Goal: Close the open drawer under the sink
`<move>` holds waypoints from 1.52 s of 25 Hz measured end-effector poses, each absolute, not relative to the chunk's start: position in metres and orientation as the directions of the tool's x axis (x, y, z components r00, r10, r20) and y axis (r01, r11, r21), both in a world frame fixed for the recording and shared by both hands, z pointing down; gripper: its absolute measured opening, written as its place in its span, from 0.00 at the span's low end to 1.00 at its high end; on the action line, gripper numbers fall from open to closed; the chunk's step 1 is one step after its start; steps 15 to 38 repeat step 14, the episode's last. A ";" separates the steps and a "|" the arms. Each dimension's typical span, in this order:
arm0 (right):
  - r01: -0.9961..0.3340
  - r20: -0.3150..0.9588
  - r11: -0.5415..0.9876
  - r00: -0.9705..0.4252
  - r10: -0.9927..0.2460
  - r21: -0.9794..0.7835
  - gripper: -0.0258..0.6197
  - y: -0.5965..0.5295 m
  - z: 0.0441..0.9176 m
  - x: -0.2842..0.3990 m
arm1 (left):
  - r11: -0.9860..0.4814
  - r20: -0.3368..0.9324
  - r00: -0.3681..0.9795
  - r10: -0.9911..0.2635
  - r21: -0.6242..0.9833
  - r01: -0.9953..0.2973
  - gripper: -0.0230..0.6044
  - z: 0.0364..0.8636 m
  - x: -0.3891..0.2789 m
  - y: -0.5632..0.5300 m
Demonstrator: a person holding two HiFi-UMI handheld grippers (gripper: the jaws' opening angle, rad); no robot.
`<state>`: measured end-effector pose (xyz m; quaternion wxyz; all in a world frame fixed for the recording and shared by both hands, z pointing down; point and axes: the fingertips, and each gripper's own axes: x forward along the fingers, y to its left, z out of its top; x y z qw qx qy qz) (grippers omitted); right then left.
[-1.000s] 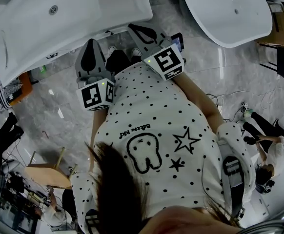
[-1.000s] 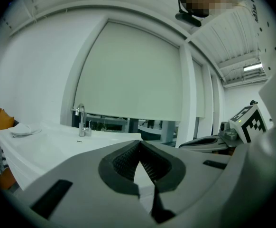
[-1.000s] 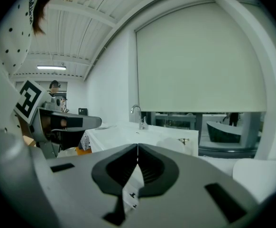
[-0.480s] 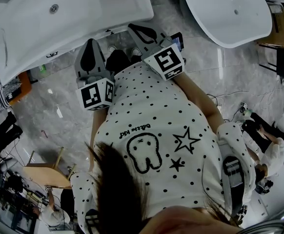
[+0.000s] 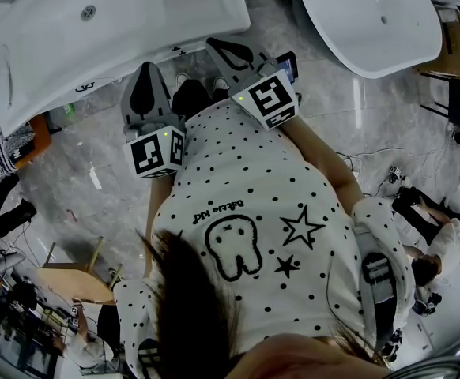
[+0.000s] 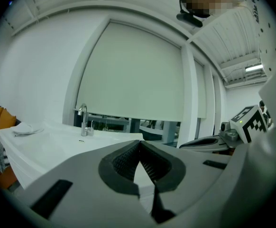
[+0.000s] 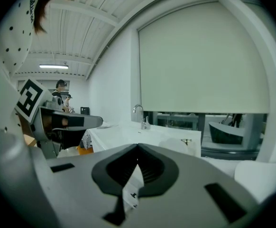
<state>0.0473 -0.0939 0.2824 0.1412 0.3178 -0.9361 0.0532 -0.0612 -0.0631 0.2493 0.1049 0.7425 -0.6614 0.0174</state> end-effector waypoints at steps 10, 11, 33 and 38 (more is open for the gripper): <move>-0.609 0.297 0.793 -0.759 -0.580 -0.007 0.06 -0.094 0.282 0.045 | -0.108 0.163 0.128 -0.978 0.127 -0.986 0.04 0.249 -0.062 -0.064; -0.609 0.297 0.794 -0.759 -0.580 -0.006 0.06 -0.094 0.282 0.045 | -0.108 0.164 0.128 -0.978 0.127 -0.986 0.04 0.249 -0.062 -0.064; -0.608 0.299 0.794 -0.759 -0.579 -0.004 0.06 -0.094 0.282 0.046 | -0.107 0.165 0.128 -0.978 0.129 -0.986 0.04 0.249 -0.061 -0.064; -0.608 0.299 0.794 -0.759 -0.579 -0.004 0.06 -0.094 0.282 0.046 | -0.107 0.165 0.128 -0.978 0.129 -0.986 0.04 0.249 -0.061 -0.064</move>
